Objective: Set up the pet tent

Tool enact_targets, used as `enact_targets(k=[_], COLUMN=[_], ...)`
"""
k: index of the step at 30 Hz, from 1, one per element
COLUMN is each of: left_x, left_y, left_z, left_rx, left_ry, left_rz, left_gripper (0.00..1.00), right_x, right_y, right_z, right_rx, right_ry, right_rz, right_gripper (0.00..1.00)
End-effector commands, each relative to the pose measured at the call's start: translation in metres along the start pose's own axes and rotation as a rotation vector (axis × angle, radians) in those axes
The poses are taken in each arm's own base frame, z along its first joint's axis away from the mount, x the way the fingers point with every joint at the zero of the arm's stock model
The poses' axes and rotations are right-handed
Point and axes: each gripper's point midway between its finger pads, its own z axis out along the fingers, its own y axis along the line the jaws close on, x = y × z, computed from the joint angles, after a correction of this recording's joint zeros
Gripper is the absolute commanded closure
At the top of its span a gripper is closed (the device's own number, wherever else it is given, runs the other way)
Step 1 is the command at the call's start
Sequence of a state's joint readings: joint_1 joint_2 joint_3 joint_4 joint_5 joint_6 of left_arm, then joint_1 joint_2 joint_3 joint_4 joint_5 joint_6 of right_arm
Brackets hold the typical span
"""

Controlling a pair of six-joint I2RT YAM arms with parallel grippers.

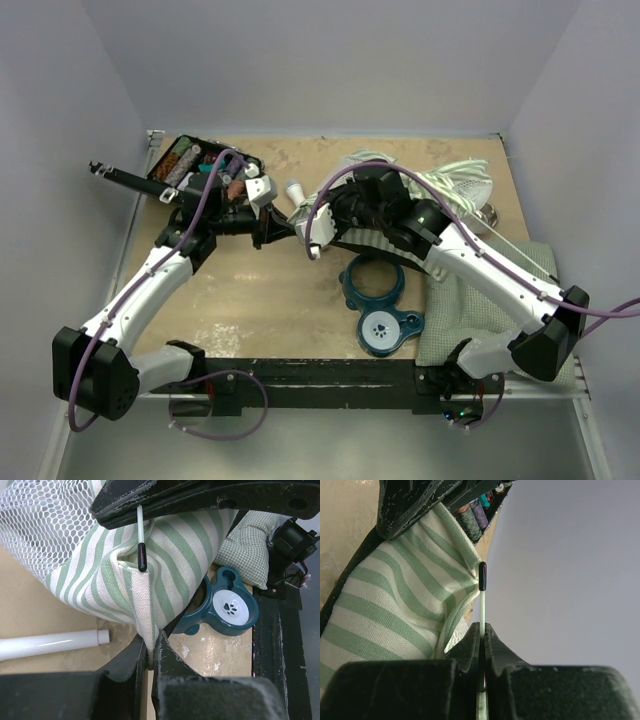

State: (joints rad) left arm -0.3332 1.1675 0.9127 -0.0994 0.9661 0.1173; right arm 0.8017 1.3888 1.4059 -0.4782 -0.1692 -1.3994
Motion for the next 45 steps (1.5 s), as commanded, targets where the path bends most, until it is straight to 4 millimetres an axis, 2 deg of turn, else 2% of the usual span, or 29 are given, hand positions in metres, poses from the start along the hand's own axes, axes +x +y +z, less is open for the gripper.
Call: enact_targets(k=[1,14,21,25,36,40,45], left_x=[-0.021,-0.023,-0.022,-0.021,-0.026,-0.025,-0.028], left_y=[0.000,0.001,-0.005,-0.006,-0.010,-0.007,-0.004], left_z=[0.000,0.001,0.003,0.002,0.001,0.002,0.005], left_rx=[0.008,0.015,0.051,0.051,0.060,0.050,0.044], left_ry=[-0.030,-0.028,-0.012,-0.013,-0.027,-0.028,-0.030], left_rz=[0.072,0.077,0.077,0.075,0.071,0.067,0.068], left_gripper=[1.00,1.00,1.00,1.00,1.00,1.00,1.00], right_x=[0.012,0.014,0.006,0.013,0.036,0.035,0.023], right_y=[-0.004,0.007,-0.001,-0.006,-0.003,-0.003,-0.001], right_z=[0.000,0.005,0.004,-0.001,-0.008,-0.009,-0.005], right_rx=[0.010,-0.017,0.002,0.022,0.010,0.010,-0.009], right_ry=[0.065,0.091,0.063,0.096,0.156,0.146,0.111], right_rz=[-0.052,-0.083,-0.063,-0.052,-0.049,-0.061,-0.085], right_gripper=[1.00,1.00,1.00,1.00,1.00,1.00,1.00])
